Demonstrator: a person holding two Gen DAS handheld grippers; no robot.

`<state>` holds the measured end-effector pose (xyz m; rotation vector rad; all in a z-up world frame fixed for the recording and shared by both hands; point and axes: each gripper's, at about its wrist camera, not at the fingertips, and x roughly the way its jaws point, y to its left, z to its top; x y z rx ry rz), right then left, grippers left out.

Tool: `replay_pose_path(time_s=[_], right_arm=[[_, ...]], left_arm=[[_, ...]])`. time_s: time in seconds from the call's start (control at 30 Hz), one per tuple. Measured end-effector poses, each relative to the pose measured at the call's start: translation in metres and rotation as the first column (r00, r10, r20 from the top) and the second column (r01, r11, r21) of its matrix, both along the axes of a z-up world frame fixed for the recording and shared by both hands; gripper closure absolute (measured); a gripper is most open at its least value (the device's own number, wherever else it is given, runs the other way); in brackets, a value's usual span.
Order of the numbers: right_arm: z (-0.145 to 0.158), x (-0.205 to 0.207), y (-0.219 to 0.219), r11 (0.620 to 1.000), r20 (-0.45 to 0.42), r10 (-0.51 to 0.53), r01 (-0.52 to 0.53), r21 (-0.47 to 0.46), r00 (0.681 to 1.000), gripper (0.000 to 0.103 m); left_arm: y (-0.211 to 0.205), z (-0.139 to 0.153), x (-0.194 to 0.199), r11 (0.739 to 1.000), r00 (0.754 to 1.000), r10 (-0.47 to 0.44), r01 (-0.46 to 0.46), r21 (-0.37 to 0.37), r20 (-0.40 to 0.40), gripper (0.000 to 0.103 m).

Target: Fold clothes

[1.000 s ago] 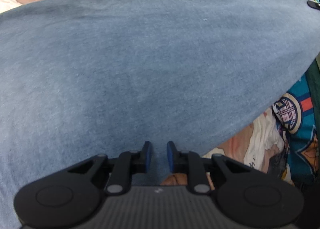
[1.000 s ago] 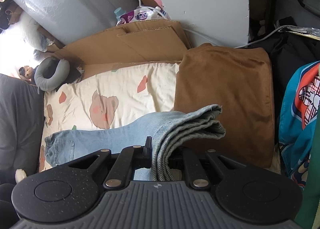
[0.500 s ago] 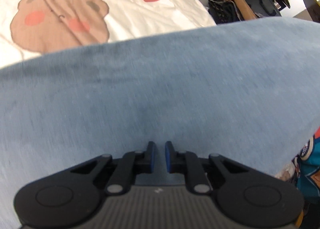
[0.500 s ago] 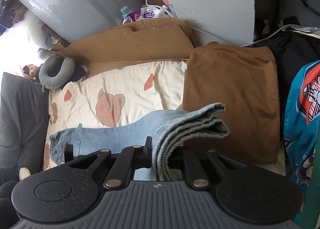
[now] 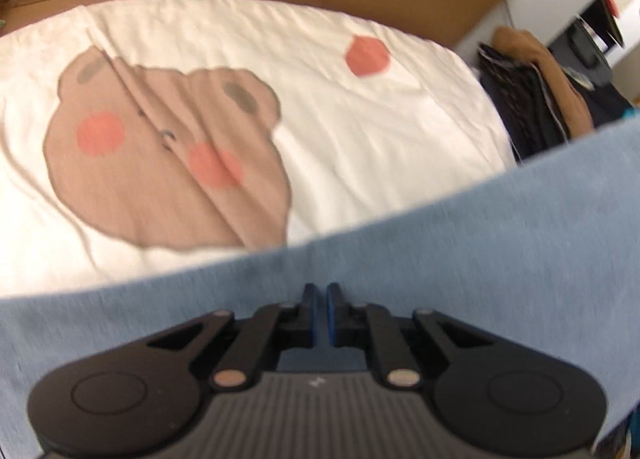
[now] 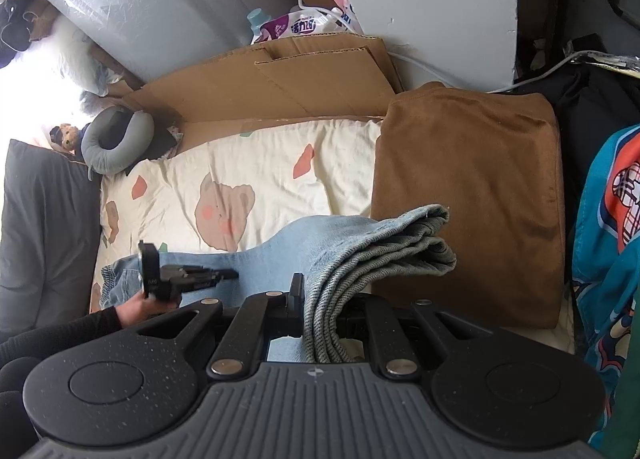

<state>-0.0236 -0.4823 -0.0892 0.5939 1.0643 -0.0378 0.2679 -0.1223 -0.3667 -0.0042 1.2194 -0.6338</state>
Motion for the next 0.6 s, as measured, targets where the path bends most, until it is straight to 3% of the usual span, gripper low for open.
replay_pose_path(time_s=[0.3, 0.6], right_arm=[[0.005, 0.004, 0.007, 1.000, 0.015, 0.014, -0.014, 0.004, 1.000, 0.094], [0.036, 0.024, 0.032, 0.994, 0.071, 0.107, -0.107, -0.009, 0.992, 0.094]], left_arm=[[0.003, -0.009, -0.013, 1.000, 1.000, -0.007, 0.008, 0.019, -0.019, 0.096], [0.016, -0.011, -0.093, 1.000, 0.993, -0.016, 0.014, -0.016, -0.117, 0.093]])
